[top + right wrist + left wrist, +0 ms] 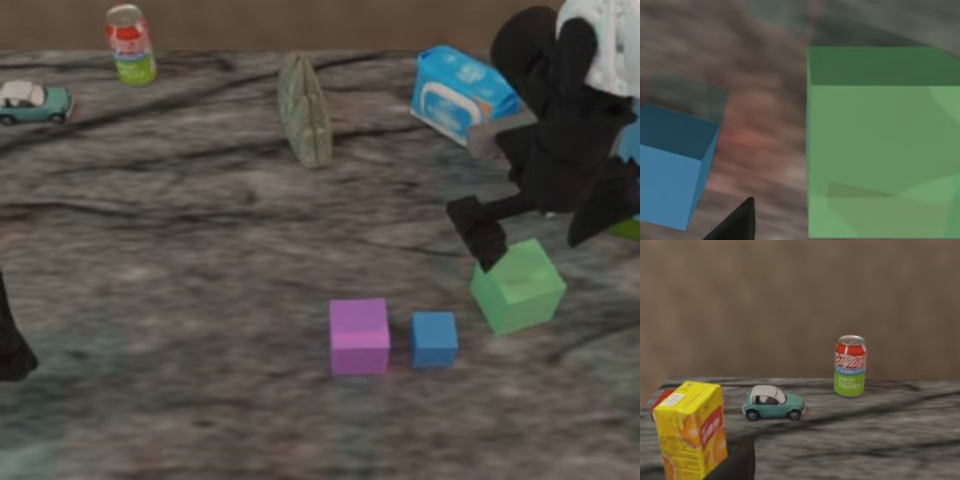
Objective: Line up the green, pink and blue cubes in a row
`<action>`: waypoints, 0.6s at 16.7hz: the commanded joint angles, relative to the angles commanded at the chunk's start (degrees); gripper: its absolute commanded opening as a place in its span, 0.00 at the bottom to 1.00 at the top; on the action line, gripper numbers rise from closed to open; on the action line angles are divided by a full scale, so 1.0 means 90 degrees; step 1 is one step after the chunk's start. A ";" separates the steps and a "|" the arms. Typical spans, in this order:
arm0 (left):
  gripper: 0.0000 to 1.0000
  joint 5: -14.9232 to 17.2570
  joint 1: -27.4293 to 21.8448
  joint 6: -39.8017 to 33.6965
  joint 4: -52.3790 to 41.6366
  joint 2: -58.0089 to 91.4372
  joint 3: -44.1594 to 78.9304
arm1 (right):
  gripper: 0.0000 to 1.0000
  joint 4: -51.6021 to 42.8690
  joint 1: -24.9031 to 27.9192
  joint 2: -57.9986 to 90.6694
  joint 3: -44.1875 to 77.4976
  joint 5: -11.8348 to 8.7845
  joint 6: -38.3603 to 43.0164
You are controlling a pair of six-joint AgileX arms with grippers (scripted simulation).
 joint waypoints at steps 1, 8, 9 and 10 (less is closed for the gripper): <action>1.00 0.0000 0.0000 0.0000 0.0000 0.0000 0.0000 | 1.00 0.0005 -0.0030 0.0001 -0.0003 0.0000 -0.0001; 1.00 0.0000 0.0000 0.0000 0.0000 0.0000 0.0000 | 1.00 0.1328 -0.0002 0.0538 -0.0742 0.0004 0.0009; 1.00 0.0000 0.0000 0.0000 0.0000 0.0000 0.0000 | 1.00 0.1588 0.0002 0.0647 -0.0886 0.0005 0.0013; 1.00 0.0000 0.0000 0.0000 0.0000 0.0000 0.0000 | 1.00 0.1785 0.0006 0.0741 -0.1003 0.0006 0.0017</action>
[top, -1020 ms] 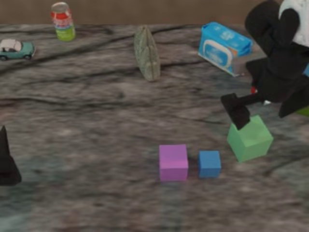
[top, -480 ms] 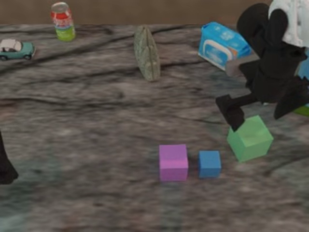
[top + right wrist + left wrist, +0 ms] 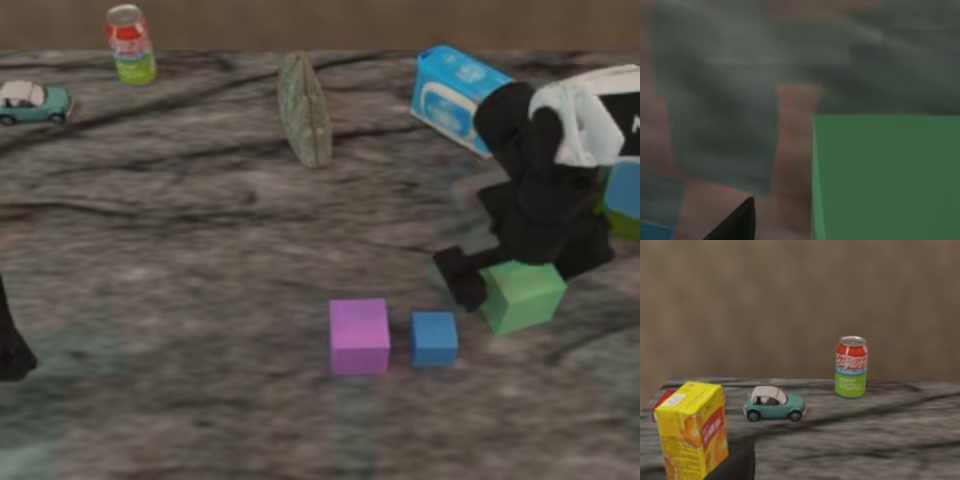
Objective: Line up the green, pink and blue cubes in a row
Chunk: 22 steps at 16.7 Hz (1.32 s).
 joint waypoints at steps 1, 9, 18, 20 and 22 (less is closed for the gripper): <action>1.00 0.0000 0.0000 0.0000 0.0000 0.0000 0.0000 | 1.00 0.0129 0.0003 0.0071 -0.0082 0.0001 0.0004; 1.00 0.0000 0.0000 0.0000 0.0000 0.0000 0.0000 | 0.70 0.0196 0.0005 0.0110 -0.0126 0.0001 0.0005; 1.00 0.0000 0.0000 0.0000 0.0000 0.0000 0.0000 | 0.02 0.0196 0.0005 0.0110 -0.0126 0.0001 0.0005; 1.00 0.0000 0.0000 0.0000 0.0000 0.0000 0.0000 | 0.00 0.0196 0.0005 0.0110 -0.0126 0.0001 0.0005; 1.00 0.0000 0.0000 0.0000 0.0000 0.0000 0.0000 | 0.00 0.0196 0.0005 0.0110 -0.0126 0.0001 0.0005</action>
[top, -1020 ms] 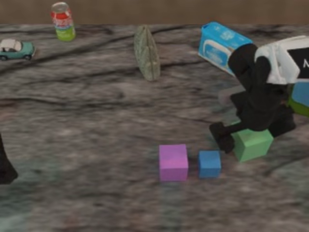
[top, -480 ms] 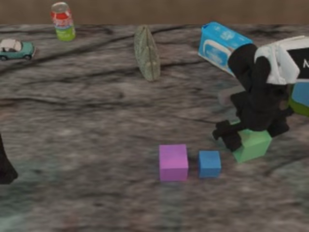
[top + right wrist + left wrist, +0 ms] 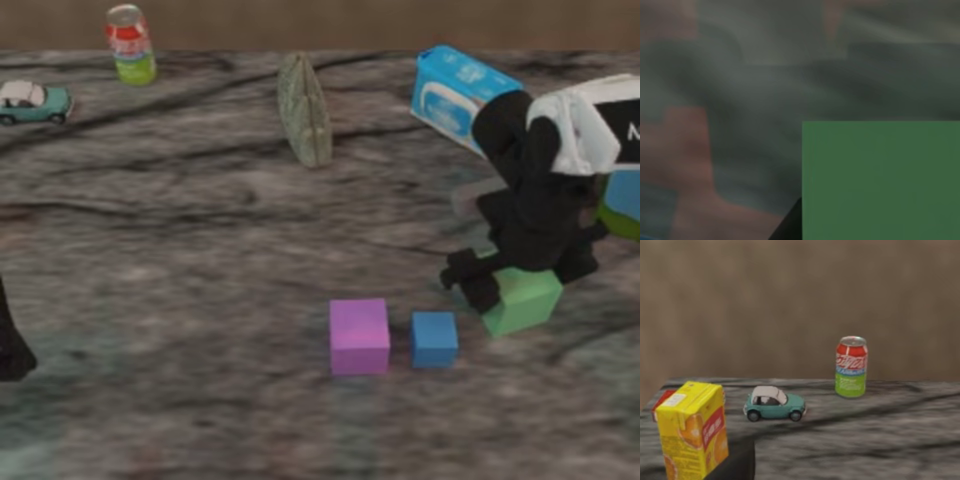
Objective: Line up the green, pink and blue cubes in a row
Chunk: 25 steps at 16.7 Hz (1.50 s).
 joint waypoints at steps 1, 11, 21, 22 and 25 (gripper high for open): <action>1.00 0.0000 0.0000 0.0000 0.0000 0.0000 0.0000 | 0.00 0.0000 0.0000 0.0000 0.0000 0.0000 0.0000; 1.00 0.0000 0.0000 0.0000 0.0000 0.0000 0.0000 | 0.00 -0.1000 0.0018 -0.0468 0.0550 0.0000 0.0004; 1.00 0.0000 0.0000 0.0000 0.0000 0.0000 0.0000 | 0.00 -0.1684 0.0167 -0.0572 0.1076 0.0000 0.0218; 1.00 0.0000 0.0000 0.0000 0.0000 0.0000 0.0000 | 0.00 -0.1806 0.0300 -0.0421 0.1285 0.0004 0.0415; 1.00 0.0000 0.0000 0.0000 0.0000 0.0000 0.0000 | 0.00 -0.2345 0.0868 0.0237 0.2304 0.0019 0.1317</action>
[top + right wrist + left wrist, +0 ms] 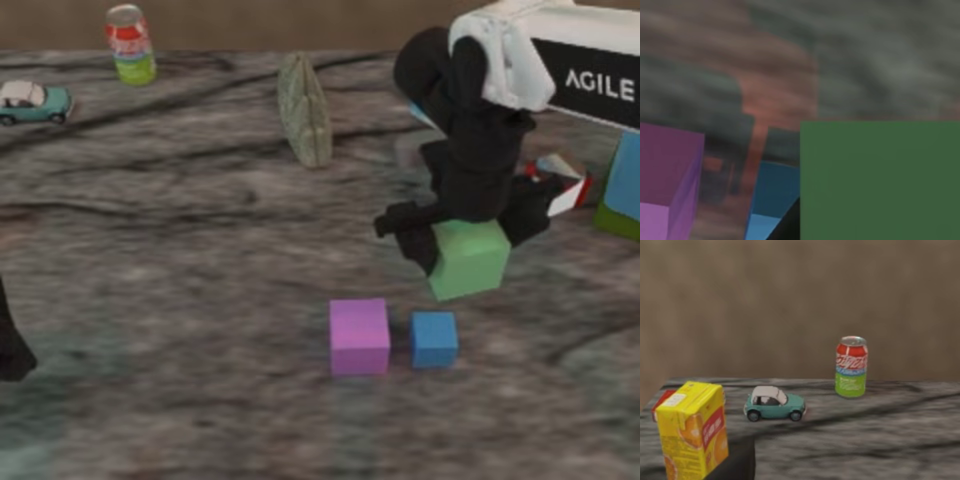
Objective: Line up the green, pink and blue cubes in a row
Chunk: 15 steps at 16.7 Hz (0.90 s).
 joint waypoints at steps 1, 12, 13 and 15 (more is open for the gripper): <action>1.00 0.0000 0.0000 0.0000 0.0000 0.0000 0.0000 | 0.00 -0.0224 0.0234 0.0267 0.0474 0.0005 0.0385; 1.00 0.0000 0.0000 0.0000 0.0000 0.0000 0.0000 | 0.00 -0.2242 0.2558 0.2509 0.5072 0.0062 0.4200; 1.00 0.0000 0.0000 0.0000 0.0000 0.0000 0.0000 | 0.00 -0.2277 0.2606 0.2545 0.5141 0.0065 0.4268; 1.00 0.0000 0.0000 0.0000 0.0000 0.0000 0.0000 | 0.00 -0.2283 0.2614 0.2551 0.5153 0.0066 0.4280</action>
